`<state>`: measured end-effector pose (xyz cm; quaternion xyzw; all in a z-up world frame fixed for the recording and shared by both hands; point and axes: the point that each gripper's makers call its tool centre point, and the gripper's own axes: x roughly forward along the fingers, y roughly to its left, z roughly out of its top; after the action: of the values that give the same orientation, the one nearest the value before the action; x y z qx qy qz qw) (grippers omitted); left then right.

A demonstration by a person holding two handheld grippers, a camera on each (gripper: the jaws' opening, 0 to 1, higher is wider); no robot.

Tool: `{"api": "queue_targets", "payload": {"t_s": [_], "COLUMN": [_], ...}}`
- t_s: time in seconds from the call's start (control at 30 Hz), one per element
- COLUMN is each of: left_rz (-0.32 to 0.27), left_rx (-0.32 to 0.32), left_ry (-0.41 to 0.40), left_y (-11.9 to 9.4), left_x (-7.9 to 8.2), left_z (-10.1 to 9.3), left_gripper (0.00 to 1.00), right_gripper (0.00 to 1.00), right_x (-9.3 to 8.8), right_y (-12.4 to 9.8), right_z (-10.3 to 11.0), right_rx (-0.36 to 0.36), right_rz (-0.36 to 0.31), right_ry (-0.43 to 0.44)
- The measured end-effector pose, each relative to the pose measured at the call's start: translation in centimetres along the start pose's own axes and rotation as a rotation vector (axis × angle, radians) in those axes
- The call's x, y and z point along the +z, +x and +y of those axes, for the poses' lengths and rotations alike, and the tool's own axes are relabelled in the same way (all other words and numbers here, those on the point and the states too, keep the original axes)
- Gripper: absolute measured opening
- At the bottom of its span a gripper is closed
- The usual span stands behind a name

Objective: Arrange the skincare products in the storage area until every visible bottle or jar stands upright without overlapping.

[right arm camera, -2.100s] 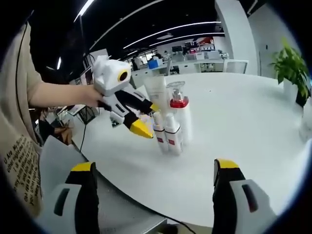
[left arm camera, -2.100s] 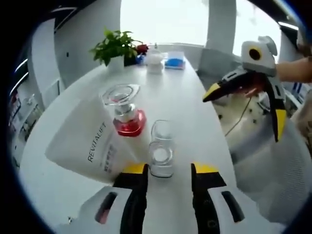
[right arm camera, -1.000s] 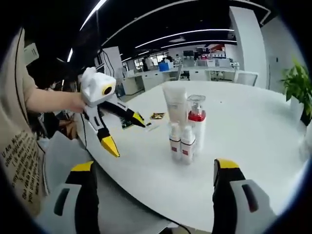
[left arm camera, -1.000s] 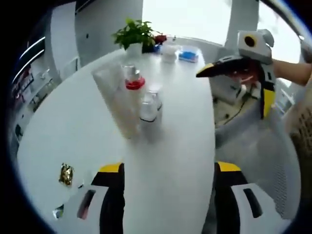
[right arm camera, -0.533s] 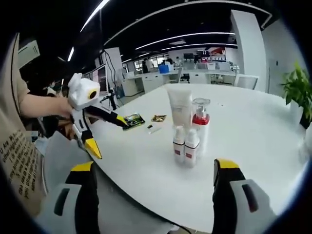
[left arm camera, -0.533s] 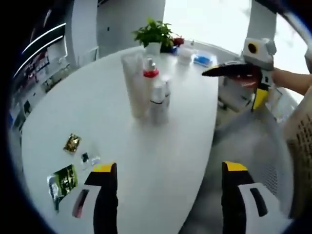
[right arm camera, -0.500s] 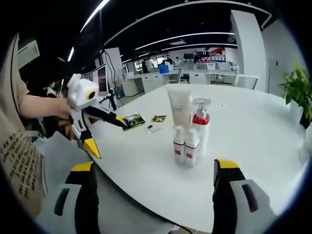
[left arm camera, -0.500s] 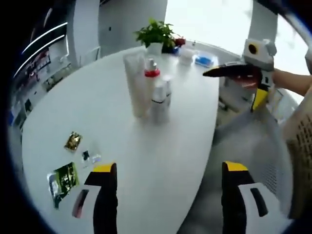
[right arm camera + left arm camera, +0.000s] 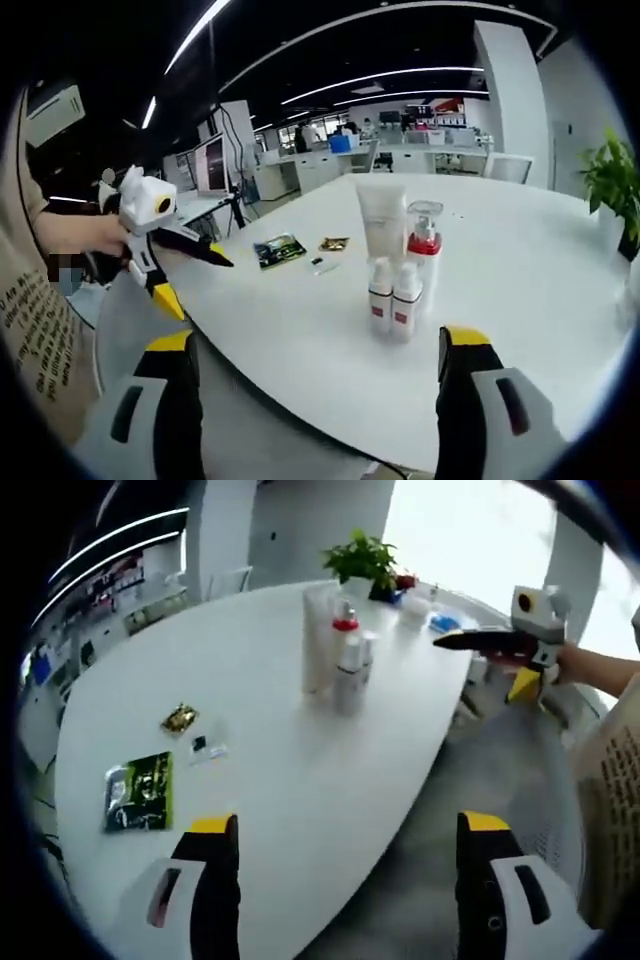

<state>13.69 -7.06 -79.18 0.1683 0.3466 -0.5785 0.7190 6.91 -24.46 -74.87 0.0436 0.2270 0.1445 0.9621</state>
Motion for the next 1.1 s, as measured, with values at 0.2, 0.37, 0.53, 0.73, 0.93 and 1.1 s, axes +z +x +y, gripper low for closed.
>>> {"api": "queue_targets", "payload": {"t_s": [0.2,0.37,0.53,0.73,0.93,1.1], "left_rz": [-0.02,-0.039,-0.03,-0.02,-0.024,-0.024], "left_rx": [0.027,0.052,0.07,0.091,0.098,0.096], "left_ry": [-0.048,-0.089,-0.11,-0.131,-0.132,-0.131], "left_y": [-1.1,-2.2,-2.9,-3.4,-3.5,-3.4], "left_x": [-0.7,-1.2,-2.3,-3.2,-3.0,-3.0], "left_z": [0.0,0.0,0.1,0.3,0.4,0.4], "left_gripper": [0.88,0.89,0.89,0.88,0.88,0.88], "right_gripper": [0.99,0.99,0.99,0.99,0.99,0.98], "right_x": [-0.7,-0.9,-1.1,-1.6,-1.5,-1.6], "right_y": [-0.5,-0.7,-0.6,-0.3,-0.2,-0.3], "right_z": [0.4,0.5,0.9,1.5,1.5,1.6], "right_rx": [0.003,0.007,0.016,0.033,0.037,0.036], "right_rz": [0.008,0.002,0.004,0.017,0.017,0.018], "right_ry": [0.003,0.01,0.015,0.014,0.011,0.01]}}
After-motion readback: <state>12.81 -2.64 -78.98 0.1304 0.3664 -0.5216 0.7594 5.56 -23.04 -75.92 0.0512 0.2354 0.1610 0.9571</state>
